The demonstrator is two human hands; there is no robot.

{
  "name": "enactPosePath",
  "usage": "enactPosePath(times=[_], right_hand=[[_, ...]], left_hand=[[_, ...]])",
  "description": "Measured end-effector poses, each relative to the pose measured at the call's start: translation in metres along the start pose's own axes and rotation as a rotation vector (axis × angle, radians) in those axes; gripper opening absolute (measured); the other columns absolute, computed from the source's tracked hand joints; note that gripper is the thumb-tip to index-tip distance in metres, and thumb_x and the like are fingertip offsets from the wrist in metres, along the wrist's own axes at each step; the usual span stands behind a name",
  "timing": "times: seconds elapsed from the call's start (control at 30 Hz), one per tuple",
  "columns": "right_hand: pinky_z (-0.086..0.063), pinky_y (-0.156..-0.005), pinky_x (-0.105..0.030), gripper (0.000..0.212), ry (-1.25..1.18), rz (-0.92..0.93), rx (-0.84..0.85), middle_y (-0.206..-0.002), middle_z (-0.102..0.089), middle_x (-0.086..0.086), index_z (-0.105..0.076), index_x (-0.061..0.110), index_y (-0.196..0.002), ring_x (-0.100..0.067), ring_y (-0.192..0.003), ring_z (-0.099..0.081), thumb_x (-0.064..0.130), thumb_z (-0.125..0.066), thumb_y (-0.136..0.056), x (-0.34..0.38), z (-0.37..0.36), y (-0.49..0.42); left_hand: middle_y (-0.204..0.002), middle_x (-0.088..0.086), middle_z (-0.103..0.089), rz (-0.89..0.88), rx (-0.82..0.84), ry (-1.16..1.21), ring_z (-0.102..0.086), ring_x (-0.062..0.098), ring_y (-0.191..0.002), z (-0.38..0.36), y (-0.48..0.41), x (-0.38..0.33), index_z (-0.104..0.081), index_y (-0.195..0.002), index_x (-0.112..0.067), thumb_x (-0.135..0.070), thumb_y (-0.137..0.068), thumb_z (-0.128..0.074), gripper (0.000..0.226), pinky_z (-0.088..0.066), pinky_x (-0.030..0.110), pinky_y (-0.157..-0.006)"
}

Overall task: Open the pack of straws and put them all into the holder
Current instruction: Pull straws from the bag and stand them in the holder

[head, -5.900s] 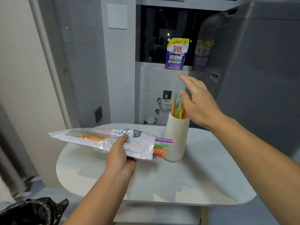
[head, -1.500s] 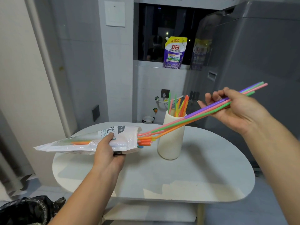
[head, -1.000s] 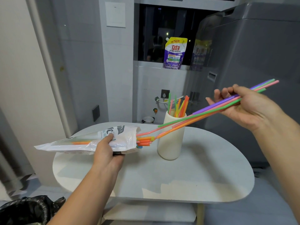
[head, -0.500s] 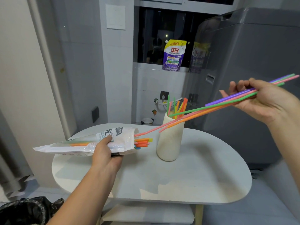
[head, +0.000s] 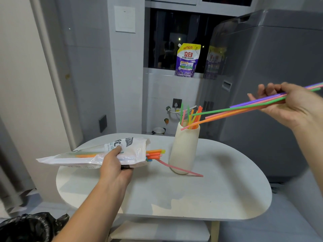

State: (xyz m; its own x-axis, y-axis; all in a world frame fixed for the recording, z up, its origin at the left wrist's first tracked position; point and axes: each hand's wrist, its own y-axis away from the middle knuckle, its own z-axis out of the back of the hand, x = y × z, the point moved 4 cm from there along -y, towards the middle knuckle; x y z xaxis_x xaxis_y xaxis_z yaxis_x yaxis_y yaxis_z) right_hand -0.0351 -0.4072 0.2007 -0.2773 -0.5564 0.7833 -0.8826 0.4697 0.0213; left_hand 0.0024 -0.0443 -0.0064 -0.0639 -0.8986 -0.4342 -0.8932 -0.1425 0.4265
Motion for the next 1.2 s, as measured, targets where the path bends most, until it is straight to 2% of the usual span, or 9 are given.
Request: enactPosePath(times=[0.27, 0.33, 0.47, 0.67, 0.77, 0.9, 0.97, 1.1, 1.2], right_hand=[[-0.06, -0.077, -0.042, 0.029, 0.083, 0.084, 0.015, -0.052, -0.061, 0.002, -0.043, 0.015, -0.076, -0.013, -0.057, -0.07, 0.018, -0.036, -0.103, 0.011, -0.017, -0.001], [-0.06, -0.076, -0.042, 0.027, 0.119, 0.101, 0.022, -0.053, -0.061, 0.002, -0.043, 0.016, -0.076, -0.013, -0.058, -0.07, 0.018, -0.036, -0.102, 0.012, -0.025, -0.003], [-0.059, -0.064, -0.038, 0.026, 0.239, 0.158, 0.057, -0.049, -0.059, 0.002, -0.045, 0.015, -0.079, -0.015, -0.055, -0.07, 0.02, -0.036, -0.103, 0.01, -0.048, -0.005], [-0.061, -0.07, -0.04, 0.029, 0.47, 0.233, 0.103, -0.046, -0.058, 0.001, -0.048, 0.014, -0.079, -0.018, -0.059, -0.07, 0.025, -0.039, -0.105, -0.004, -0.088, 0.005], [-0.061, -0.073, -0.041, 0.029, 0.58, 0.231, 0.115, -0.047, -0.061, 0.0, -0.051, 0.014, -0.081, -0.02, -0.062, -0.071, 0.027, -0.041, -0.105, -0.017, -0.1, 0.002], [-0.06, -0.081, -0.046, 0.028, 0.678, 0.193, 0.144, -0.051, -0.063, -0.001, -0.053, 0.013, -0.082, -0.021, -0.064, -0.071, 0.029, -0.044, -0.104, -0.04, -0.108, -0.006], [-0.059, -0.083, -0.046, 0.028, 0.729, 0.178, 0.156, -0.059, -0.065, -0.004, -0.055, 0.012, -0.086, -0.021, -0.065, -0.071, 0.03, -0.044, -0.104, -0.052, -0.109, -0.01], [-0.06, -0.082, -0.045, 0.027, 0.818, 0.154, 0.172, -0.072, -0.068, -0.009, -0.06, 0.007, -0.092, -0.023, -0.071, -0.072, 0.029, -0.05, -0.103, -0.072, -0.111, -0.015], [-0.061, -0.078, -0.038, 0.024, 0.884, 0.18, 0.198, -0.082, -0.071, -0.01, -0.063, 0.002, -0.104, -0.02, -0.072, -0.071, 0.025, -0.056, -0.1, -0.083, -0.112, -0.017]], left_hand=[[-0.107, 0.003, -0.074, 0.0, -0.006, -0.035, -0.073, 0.02, -0.087, 0.0, 0.003, 0.001, -0.061, -0.134, -0.013, -0.007, -0.098, -0.059, 0.037, -0.06, 0.039, -0.068], [-0.107, 0.003, -0.074, -0.002, -0.005, -0.039, -0.072, 0.02, -0.088, 0.0, 0.003, 0.001, -0.061, -0.134, -0.013, -0.006, -0.098, -0.059, 0.037, -0.06, 0.04, -0.072], [-0.111, 0.005, -0.074, -0.003, 0.005, -0.044, -0.073, 0.022, -0.091, 0.0, 0.003, 0.002, -0.061, -0.135, -0.011, -0.007, -0.097, -0.06, 0.038, -0.06, 0.042, -0.079], [-0.108, 0.004, -0.074, 0.005, 0.009, -0.056, -0.073, 0.02, -0.087, 0.0, 0.002, 0.002, -0.062, -0.133, -0.012, -0.008, -0.098, -0.06, 0.035, -0.061, 0.033, -0.054], [-0.105, 0.003, -0.074, 0.008, 0.019, -0.058, -0.072, 0.02, -0.086, 0.0, 0.002, 0.003, -0.062, -0.133, -0.011, -0.009, -0.099, -0.058, 0.035, -0.062, 0.032, -0.055], [-0.106, 0.003, -0.074, 0.005, 0.009, -0.053, -0.072, 0.019, -0.085, 0.0, 0.005, 0.004, -0.061, -0.132, -0.012, -0.008, -0.099, -0.059, 0.034, -0.06, 0.032, -0.047], [-0.114, 0.004, -0.073, -0.002, 0.003, -0.05, -0.072, 0.02, -0.087, 0.0, 0.005, 0.005, -0.061, -0.134, -0.012, -0.007, -0.098, -0.059, 0.036, -0.061, 0.033, -0.048], [-0.12, 0.006, -0.073, -0.009, 0.017, -0.055, -0.072, 0.02, -0.087, 0.0, 0.006, 0.005, -0.061, -0.135, -0.01, -0.007, -0.098, -0.06, 0.037, -0.06, 0.039, -0.066], [-0.12, 0.006, -0.073, -0.011, 0.016, -0.067, -0.072, 0.02, -0.086, -0.001, 0.006, 0.005, -0.062, -0.133, -0.01, -0.007, -0.097, -0.061, 0.035, -0.058, 0.038, -0.066]])
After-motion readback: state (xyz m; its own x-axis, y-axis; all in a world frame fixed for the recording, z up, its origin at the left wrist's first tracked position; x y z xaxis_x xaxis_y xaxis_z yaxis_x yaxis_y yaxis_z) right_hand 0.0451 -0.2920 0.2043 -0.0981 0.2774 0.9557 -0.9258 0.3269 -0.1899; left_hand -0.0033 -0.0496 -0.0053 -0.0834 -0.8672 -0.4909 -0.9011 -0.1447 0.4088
